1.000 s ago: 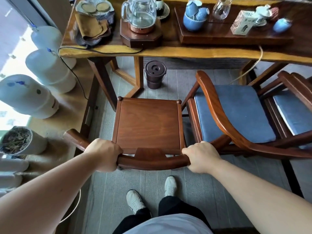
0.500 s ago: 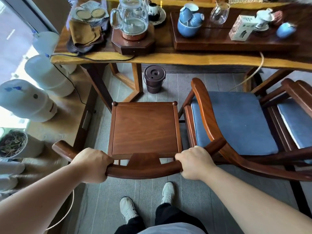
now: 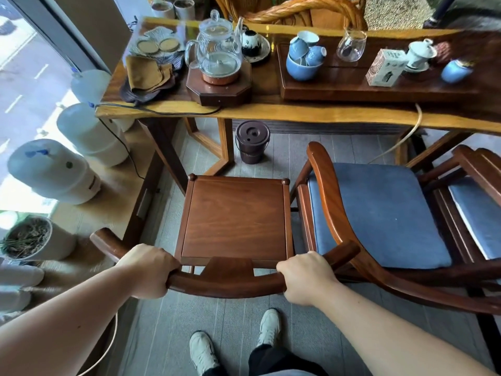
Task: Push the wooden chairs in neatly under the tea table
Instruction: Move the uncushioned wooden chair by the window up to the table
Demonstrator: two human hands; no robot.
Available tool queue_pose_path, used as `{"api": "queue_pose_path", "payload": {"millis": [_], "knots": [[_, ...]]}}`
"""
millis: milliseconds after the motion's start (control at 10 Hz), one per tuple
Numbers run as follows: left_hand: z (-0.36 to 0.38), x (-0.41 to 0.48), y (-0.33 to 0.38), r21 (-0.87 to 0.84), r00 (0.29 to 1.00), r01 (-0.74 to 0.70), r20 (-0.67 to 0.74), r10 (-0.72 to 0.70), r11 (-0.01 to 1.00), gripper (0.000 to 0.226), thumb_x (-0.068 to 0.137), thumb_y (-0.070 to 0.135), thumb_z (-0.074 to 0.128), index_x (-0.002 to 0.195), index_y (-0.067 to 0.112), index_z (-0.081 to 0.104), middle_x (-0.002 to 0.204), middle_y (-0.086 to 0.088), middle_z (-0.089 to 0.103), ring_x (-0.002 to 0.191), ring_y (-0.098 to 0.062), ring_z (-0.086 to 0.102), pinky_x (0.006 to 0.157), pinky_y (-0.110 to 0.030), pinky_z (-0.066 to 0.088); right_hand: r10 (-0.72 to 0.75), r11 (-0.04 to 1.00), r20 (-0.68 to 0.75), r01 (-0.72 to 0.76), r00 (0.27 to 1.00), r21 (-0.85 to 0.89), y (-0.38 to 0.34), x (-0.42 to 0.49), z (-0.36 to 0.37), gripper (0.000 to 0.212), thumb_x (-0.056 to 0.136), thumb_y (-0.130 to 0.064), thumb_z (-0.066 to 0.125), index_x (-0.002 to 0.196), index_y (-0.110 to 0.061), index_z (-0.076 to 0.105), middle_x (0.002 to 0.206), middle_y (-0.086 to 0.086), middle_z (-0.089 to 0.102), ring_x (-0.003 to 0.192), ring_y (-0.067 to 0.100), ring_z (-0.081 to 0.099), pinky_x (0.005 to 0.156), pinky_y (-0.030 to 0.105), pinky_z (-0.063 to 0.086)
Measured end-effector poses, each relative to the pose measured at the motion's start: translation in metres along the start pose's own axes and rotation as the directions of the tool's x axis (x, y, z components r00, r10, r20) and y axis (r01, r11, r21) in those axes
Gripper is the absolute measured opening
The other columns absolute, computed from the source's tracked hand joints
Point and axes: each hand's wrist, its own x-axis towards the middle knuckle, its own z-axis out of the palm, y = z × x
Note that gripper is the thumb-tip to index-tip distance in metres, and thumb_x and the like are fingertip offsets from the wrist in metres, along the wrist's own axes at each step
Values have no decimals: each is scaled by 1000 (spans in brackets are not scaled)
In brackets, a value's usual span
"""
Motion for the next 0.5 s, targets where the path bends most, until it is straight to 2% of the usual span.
{"api": "queue_pose_path", "payload": {"millis": [100, 300, 400, 500], "knots": [[0, 3, -1, -26, 1000, 27, -13, -27, 999, 17, 67, 23, 44, 79, 32, 52, 71, 11, 58, 74, -12, 59, 66, -26, 47, -14, 1000, -9, 15, 1000, 24, 2, 0, 1, 18, 78, -26, 59, 96, -26, 60, 94, -2, 68, 91, 26, 64, 85, 38, 41], [1, 3, 4, -14, 1000, 15, -13, -15, 1000, 13, 71, 25, 46, 80, 30, 53, 68, 11, 54, 69, -13, 57, 65, -28, 48, -52, 999, 4, 52, 999, 6, 11, -2, 0, 17, 77, -28, 58, 93, -24, 58, 93, -1, 68, 89, 27, 64, 80, 38, 43], [6, 0, 3, -27, 999, -13, -47, 12, 1000, 20, 77, 35, 48, 96, 32, 54, 76, 11, 59, 73, -13, 59, 68, -29, 51, -69, 997, 8, 69, 998, 47, 12, -1, 0, 25, 77, -43, 60, 97, -28, 57, 96, -5, 67, 95, 24, 63, 82, 38, 46], [3, -7, -5, -63, 988, -114, -109, 107, 991, 59, 77, 76, 41, 121, 37, 44, 103, 13, 61, 98, -12, 56, 78, -31, 47, -66, 993, 78, 58, 995, 103, 11, -2, -10, 74, 73, -84, 44, 125, -32, 50, 120, -6, 61, 111, 19, 55, 94, 42, 44]]}}
